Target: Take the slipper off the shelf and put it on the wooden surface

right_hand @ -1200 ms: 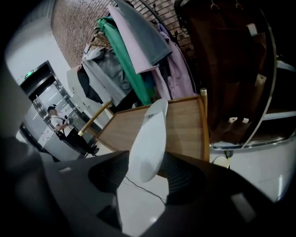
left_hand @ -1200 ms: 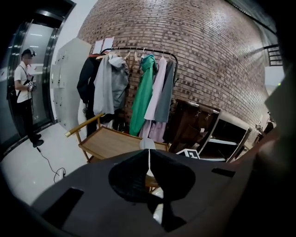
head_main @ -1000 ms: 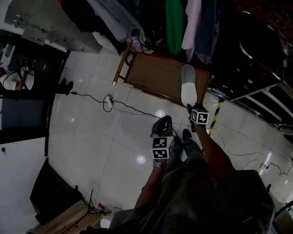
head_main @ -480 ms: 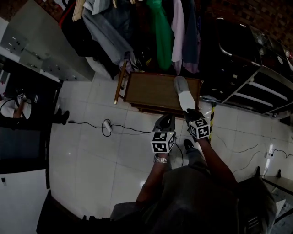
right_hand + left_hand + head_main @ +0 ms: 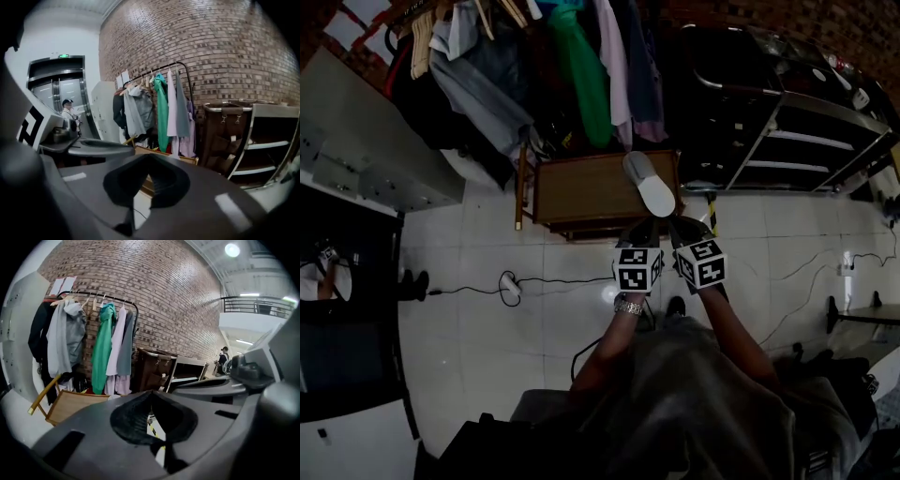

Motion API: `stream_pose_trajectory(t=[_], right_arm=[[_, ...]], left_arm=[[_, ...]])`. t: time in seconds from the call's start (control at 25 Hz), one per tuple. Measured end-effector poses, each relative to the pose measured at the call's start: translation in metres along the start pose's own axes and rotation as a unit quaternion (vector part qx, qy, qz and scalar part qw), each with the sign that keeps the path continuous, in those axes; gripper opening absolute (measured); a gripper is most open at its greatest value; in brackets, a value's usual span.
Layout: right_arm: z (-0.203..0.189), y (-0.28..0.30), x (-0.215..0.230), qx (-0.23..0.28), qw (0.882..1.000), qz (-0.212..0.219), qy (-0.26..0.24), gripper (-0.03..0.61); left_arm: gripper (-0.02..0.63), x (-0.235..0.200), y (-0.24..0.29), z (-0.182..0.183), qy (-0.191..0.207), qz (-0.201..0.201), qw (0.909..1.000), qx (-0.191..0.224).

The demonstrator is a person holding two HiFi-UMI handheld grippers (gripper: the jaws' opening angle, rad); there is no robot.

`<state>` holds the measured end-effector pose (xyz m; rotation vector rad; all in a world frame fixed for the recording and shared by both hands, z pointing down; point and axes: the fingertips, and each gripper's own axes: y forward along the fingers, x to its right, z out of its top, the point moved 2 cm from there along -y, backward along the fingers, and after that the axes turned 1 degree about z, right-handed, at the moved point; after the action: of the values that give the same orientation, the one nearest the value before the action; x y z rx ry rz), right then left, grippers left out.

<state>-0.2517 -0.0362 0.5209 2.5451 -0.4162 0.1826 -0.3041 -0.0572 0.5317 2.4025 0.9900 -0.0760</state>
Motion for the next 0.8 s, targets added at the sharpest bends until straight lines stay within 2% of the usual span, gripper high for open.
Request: stream_pose_trajectory(t=[0.12,0.2,0.48,0.8], right_arm=[[0.002,-0.013,0.019,-0.004,0.999,-0.027,0.022,0.002],[0.004,-0.02,0.03,-0.006,0.999,-0.036,0.035,0.002],[0.007,-0.031,0.054,-0.016,0.997,-0.055,0.041,0.002],[0.012,-0.031,0.045,-0.016,0.997,-0.037,0.067,0.002]], left_arm=[[0.011,0.022,0.011,0.011,0.021,-0.009,0.9997,-0.01],[0.011,0.035,0.017,0.022,0.033,-0.012,0.9994,-0.002],[0.011,0.057,0.025,0.036,0.056,-0.005,0.9984,0.002],[0.011,0.052,0.017,0.034,0.067,0.011,0.9976,-0.014]])
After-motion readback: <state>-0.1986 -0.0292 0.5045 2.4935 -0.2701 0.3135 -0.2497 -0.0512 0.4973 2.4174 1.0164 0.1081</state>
